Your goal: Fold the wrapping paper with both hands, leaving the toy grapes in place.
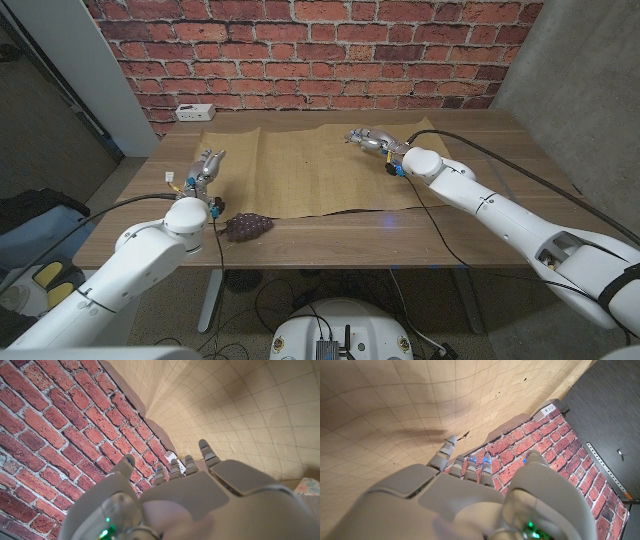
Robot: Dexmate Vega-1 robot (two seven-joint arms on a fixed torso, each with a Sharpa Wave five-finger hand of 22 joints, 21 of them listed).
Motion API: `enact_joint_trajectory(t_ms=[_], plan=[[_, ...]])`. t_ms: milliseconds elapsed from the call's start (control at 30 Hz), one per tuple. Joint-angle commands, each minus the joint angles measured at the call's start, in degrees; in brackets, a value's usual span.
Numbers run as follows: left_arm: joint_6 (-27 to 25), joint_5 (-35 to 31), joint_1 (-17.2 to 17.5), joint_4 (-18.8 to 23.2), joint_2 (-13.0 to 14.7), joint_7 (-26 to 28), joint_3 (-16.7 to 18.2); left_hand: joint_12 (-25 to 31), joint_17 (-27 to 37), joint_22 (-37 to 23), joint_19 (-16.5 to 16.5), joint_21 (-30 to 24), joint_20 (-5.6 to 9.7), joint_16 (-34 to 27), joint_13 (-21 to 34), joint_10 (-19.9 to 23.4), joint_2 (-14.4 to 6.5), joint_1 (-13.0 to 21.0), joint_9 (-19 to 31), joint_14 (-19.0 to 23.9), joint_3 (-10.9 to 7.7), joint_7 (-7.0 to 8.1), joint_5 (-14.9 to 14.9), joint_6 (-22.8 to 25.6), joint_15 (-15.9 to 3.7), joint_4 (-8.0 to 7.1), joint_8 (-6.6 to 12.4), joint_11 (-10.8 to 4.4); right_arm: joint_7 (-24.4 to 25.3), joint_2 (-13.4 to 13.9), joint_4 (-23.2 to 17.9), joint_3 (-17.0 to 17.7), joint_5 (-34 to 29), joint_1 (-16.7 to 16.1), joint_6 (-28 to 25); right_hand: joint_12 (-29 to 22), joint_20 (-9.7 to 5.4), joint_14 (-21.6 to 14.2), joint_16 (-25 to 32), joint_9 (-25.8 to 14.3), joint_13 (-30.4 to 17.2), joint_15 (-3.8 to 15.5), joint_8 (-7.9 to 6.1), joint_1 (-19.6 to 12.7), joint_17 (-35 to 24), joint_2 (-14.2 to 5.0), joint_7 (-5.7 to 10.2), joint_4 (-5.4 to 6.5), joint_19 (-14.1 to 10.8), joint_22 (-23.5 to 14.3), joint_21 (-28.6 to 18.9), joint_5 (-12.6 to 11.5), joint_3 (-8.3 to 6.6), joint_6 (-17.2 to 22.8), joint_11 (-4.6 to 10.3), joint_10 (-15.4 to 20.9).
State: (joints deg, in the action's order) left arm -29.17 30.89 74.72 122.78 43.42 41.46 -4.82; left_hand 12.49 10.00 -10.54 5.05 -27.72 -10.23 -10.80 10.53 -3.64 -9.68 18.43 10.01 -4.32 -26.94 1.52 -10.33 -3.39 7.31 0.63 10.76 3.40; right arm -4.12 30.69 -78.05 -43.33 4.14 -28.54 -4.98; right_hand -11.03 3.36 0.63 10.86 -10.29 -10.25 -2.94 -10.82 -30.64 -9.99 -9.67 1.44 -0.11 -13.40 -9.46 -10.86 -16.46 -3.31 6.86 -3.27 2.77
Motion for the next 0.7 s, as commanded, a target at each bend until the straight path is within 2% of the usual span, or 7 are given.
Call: enact_joint_trajectory(t_ms=[33, 133, 467, 700], plan=[[-5.4, 2.2, 4.5, 5.5, -0.6, 1.6, 4.9, -0.2, 0.3, -0.1, 0.1, 0.2, -0.22, 0.1, 0.2, -0.4, -0.2, 0.2, 0.2, -0.6, -0.38, 0.04, 0.2, -0.4, 0.19, -0.03, -0.31, 0.44, -0.7, -0.3, -1.8, -3.6, -6.4, 2.2, -3.2, -0.2, -0.25, -0.1, 0.0, -0.1, -0.2, 0.48, -0.15, -0.7, -0.2, -0.16, 0.09, -0.05, 0.3, -0.3, 0.1, 0.4, -0.75, 0.8, 0.30, 0.5], [-5.2, 2.5, 5.7, 6.1, -0.9, 1.2, 5.9, -0.3, 0.3, -0.2, 0.2, 0.3, -0.09, 0.2, 0.2, -0.7, -0.1, 0.1, 0.2, -0.7, -0.45, 0.06, 0.2, -0.7, 0.30, -0.11, -0.41, 0.33, -1.2, -0.3, -2.3, -4.5, -7.8, 2.6, -4.0, -0.3, -0.44, -0.4, 0.1, -0.1, -0.2, 1.10, -0.23, -0.9, -0.2, -0.10, 0.16, -0.21, 0.6, -0.3, 0.2, 0.6, -0.99, 1.1, 0.43, 0.8], [-5.6, 2.3, 8.3, 7.5, -1.9, 1.2, 7.8, -0.4, 0.3, -0.2, 0.2, 0.4, -0.17, 0.1, 0.2, -0.8, -0.1, -0.1, 0.2, -0.8, -0.56, 0.03, 0.2, -0.9, 0.52, -0.27, -0.45, 0.52, -0.9, -0.7, -4.8, -7.7, -14.5, 3.7, -8.3, -0.6, -0.33, -0.9, 0.2, -0.1, -0.2, 1.34, -0.59, -1.0, -0.2, -0.01, 0.51, -0.38, 2.7, -0.3, 0.7, 1.1, -1.43, 2.4, 0.97, 1.9], [-6.8, 1.8, 9.5, 8.9, -2.5, 1.8, 8.9, -0.4, 0.3, -0.2, 0.3, 0.5, -0.20, 0.1, 0.2, -0.8, 0.0, -0.2, 0.2, -0.8, -0.65, -0.08, 0.3, -1.1, 0.55, -0.42, -0.44, 0.56, -1.1, -1.1, -5.1, -9.3, -17.8, 4.2, -9.2, -0.7, -0.54, -0.8, 0.1, -0.2, -0.2, 1.68, -0.95, -1.1, -0.2, -0.06, 0.56, -0.45, 3.2, -0.3, 0.6, 1.4, -1.81, 3.9, 1.16, 2.6]])
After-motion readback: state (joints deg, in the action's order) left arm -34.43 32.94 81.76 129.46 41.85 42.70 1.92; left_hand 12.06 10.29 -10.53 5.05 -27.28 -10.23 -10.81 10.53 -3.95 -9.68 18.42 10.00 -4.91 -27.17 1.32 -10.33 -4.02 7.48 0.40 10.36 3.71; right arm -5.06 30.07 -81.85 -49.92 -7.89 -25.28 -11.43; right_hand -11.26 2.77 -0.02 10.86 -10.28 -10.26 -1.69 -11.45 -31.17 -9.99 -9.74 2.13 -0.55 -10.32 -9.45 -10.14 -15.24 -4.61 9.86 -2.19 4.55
